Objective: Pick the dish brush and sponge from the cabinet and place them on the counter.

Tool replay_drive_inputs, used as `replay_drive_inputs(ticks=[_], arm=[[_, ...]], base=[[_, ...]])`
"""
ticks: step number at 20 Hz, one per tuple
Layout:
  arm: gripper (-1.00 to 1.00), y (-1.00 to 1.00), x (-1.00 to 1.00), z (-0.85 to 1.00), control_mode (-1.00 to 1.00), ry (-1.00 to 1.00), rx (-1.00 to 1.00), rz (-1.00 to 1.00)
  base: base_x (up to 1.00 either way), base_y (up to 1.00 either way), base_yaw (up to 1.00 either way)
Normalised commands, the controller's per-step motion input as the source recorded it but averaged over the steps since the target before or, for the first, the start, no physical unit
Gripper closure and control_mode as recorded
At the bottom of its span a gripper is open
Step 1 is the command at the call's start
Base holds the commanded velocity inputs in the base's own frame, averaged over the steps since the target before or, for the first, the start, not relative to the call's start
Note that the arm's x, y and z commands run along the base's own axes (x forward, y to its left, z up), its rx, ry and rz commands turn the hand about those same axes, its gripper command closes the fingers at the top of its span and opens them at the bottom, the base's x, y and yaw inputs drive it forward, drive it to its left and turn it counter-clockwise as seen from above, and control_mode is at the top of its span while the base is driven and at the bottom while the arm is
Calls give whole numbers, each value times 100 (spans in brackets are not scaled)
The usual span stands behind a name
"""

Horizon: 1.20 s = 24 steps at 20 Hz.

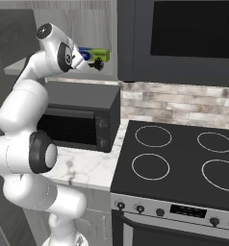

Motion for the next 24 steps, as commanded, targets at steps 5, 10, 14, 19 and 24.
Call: replay_drive_inputs(ticks=[5, 10, 14, 19, 24], arm=[[-100, 0, 36, 0, -100, 1, 5, -4], [-100, 0, 37, 0, -100, 5, 2, -5], [-100, 0, 18, -12, -100, 11, 0, -4], [-100, -3, -9, -44, -100, 19, 0, -6], [-100, -7, -25, -43, -100, 16, 0, -6]], base=[[0, 0, 0], [0, 0, 0], [0, 0, 0], [0, 0, 0], [0, 0, 0]])
